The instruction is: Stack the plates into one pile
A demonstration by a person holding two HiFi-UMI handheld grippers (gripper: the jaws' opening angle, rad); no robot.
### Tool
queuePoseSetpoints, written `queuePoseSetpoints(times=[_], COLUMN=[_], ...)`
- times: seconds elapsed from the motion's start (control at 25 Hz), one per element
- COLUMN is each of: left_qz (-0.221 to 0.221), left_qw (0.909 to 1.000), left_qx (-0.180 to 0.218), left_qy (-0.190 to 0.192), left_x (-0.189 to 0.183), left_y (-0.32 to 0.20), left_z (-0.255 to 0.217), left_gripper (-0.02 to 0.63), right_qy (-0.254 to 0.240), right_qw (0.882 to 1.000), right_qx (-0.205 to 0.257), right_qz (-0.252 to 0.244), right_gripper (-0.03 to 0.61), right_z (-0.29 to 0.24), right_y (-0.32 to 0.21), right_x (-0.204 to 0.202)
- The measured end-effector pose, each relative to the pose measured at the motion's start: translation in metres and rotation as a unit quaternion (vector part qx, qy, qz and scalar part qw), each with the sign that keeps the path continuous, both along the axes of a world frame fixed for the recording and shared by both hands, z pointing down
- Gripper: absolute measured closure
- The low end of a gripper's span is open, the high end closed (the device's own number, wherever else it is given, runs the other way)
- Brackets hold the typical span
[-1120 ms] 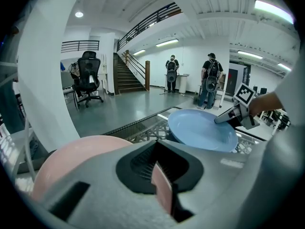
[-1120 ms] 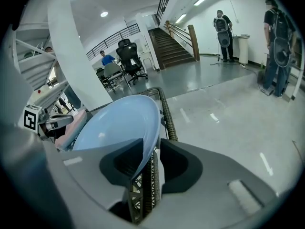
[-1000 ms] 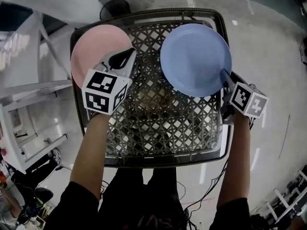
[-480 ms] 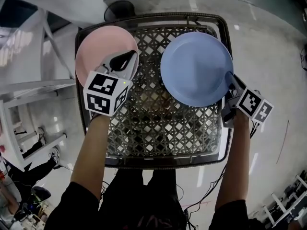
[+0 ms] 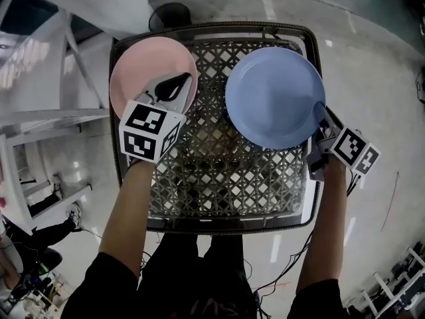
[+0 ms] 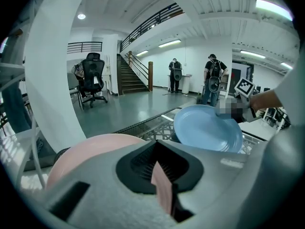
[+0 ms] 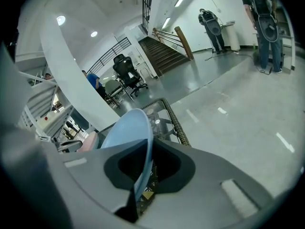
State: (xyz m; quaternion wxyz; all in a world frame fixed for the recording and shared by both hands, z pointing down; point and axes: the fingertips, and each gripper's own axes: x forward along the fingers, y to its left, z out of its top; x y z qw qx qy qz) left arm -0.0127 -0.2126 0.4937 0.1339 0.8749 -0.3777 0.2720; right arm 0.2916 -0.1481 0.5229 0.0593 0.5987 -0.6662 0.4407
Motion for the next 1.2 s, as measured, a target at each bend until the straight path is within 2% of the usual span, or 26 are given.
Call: queuePoseSetpoints(times=[0.28, 0.72, 0.88, 1.08, 1.2], left_qz=[-0.008, -0.028, -0.043, -0.059, -0.074], left_qw=[1.0000, 0.9994, 0.9989, 0.9982, 0.9972], left_qx=[0.004, 0.019, 0.015, 0.004, 0.006], left_qy=[0.001, -0.002, -0.005, -0.007, -0.006], left_x=[-0.010, -0.001, -0.004, 0.021, 0.004], left_y=[0.002, 0.011, 0.005, 0.001, 0.006], left_z=[-0.009, -0.024, -0.017, -0.035, -0.034], left_gripper=[0.618, 0.618, 0.618, 0.618, 0.618], right_qy=[-0.020, -0.044, -0.060, -0.065, -0.071], right_qw=[1.000, 0.998, 0.997, 0.997, 0.996], right_qx=[0.012, 0.046, 0.042, 0.029, 0.031], right_qz=[0.004, -0.002, -0.013, -0.030, -0.047], right_gripper=[0.541, 0.540, 0.541, 0.540, 0.540], right_z=[-0.014, -0.040, -0.030, -0.049, -0.047], right_y=[-0.006, -0.016, -0.031, -0.043, -0.048], right_x=[-0.009, 0.002, -0.003, 0.020, 0.000])
